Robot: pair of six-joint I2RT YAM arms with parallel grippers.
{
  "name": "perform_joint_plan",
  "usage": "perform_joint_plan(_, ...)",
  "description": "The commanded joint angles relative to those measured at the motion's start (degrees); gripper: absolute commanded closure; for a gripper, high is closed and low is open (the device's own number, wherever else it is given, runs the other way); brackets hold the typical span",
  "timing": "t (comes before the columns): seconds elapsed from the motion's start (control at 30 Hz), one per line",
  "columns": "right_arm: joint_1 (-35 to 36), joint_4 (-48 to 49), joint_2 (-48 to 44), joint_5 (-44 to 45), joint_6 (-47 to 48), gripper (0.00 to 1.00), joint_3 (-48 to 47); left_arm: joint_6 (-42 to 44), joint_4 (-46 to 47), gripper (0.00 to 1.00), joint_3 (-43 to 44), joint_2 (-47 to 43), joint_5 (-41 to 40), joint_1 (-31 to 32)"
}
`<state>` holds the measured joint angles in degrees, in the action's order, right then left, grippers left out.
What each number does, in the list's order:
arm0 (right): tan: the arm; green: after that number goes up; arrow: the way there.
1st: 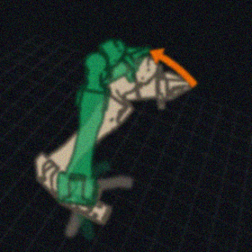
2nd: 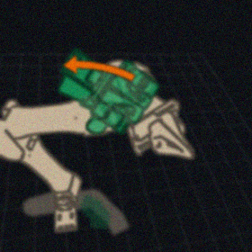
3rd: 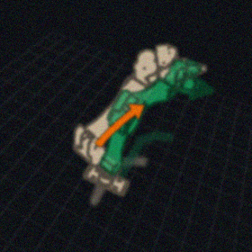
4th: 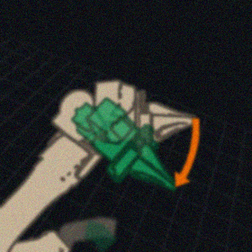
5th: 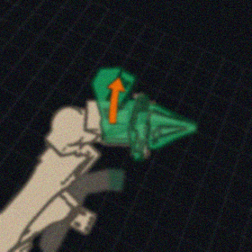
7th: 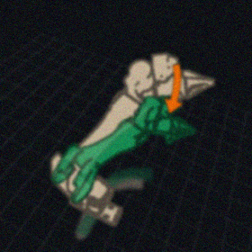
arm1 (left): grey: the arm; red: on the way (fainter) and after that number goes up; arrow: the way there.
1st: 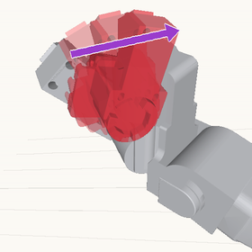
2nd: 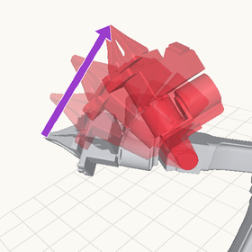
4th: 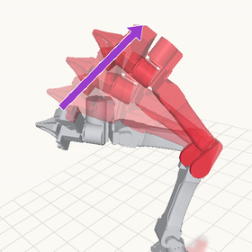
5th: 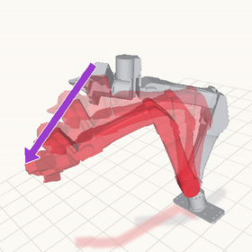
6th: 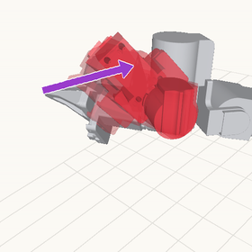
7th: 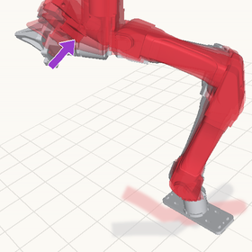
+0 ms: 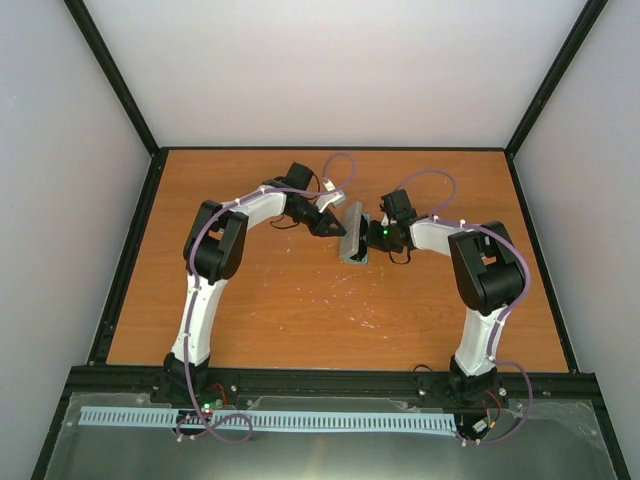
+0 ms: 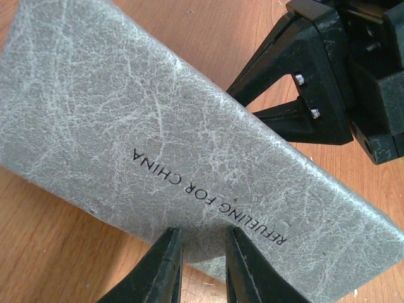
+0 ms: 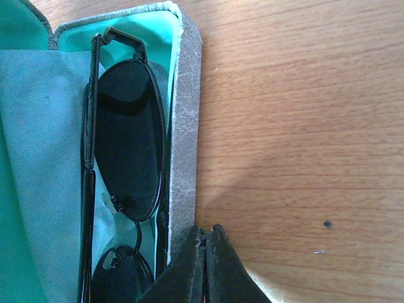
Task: Organize the sunglasses
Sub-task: Close the sunglasses case at the center of the board.
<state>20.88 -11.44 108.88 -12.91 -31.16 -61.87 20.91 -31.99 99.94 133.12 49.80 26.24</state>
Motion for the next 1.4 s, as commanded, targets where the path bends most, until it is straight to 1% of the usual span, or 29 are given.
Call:
perform_joint_plan(0.0, 2.9, 2.9, -1.1, -8.1, -0.7, 0.97, 0.8, -0.7, 0.0, 0.79, 0.5, 4.6, -0.8, 5.5)
perform_joint_plan(0.73, 3.3, 6.0, -1.3, -11.5, 0.6, 0.97, 1.9, -0.3, -1.0, 0.79, 1.0, 5.8, -1.3, 8.0)
perform_joint_plan(0.93, 3.2, 6.9, -0.8, -14.3, 3.2, 0.97, 1.7, 0.7, -2.4, 0.81, 1.6, 5.4, -0.8, 8.4)
perform_joint_plan(1.37, 2.5, 10.1, -1.5, -22.3, 8.3, 0.97, 2.8, 2.2, -4.8, 0.81, 2.7, 5.0, 1.3, 9.1)
